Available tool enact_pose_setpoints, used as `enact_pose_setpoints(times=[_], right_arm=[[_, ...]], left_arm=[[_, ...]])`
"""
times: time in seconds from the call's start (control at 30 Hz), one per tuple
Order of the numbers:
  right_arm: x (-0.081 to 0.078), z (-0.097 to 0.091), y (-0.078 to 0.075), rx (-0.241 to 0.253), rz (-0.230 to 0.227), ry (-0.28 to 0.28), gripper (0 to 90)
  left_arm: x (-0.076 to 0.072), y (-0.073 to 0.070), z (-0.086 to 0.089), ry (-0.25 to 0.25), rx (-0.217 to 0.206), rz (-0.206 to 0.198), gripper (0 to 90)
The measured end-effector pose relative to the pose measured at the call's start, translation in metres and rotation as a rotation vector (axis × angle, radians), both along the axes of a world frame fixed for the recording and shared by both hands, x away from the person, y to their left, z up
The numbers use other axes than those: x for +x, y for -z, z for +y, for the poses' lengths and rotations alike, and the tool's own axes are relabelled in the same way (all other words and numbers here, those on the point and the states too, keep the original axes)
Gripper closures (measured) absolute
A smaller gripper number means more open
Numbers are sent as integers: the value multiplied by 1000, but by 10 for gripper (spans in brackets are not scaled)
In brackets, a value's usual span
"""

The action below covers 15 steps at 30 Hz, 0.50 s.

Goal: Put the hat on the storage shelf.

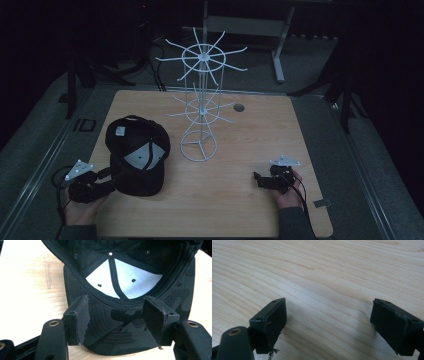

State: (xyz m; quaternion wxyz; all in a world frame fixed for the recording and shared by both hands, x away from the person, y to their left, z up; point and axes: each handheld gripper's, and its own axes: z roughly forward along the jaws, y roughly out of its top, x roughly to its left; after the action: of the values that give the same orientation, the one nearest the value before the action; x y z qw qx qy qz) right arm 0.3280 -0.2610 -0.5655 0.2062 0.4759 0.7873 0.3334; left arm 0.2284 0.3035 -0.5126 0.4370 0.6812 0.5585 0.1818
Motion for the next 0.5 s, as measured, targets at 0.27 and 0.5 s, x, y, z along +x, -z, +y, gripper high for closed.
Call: enact_pose_setpoints(times=[0.27, 0.5], right_arm=[[0, 0, 0, -1, 0, -3, 134], [0, 0, 0, -1, 0, -4, 134]], left_arm=[[-2, 0, 1, -9, -2, -9, 393], [-2, 2, 3, -15, 2, -1, 396]])
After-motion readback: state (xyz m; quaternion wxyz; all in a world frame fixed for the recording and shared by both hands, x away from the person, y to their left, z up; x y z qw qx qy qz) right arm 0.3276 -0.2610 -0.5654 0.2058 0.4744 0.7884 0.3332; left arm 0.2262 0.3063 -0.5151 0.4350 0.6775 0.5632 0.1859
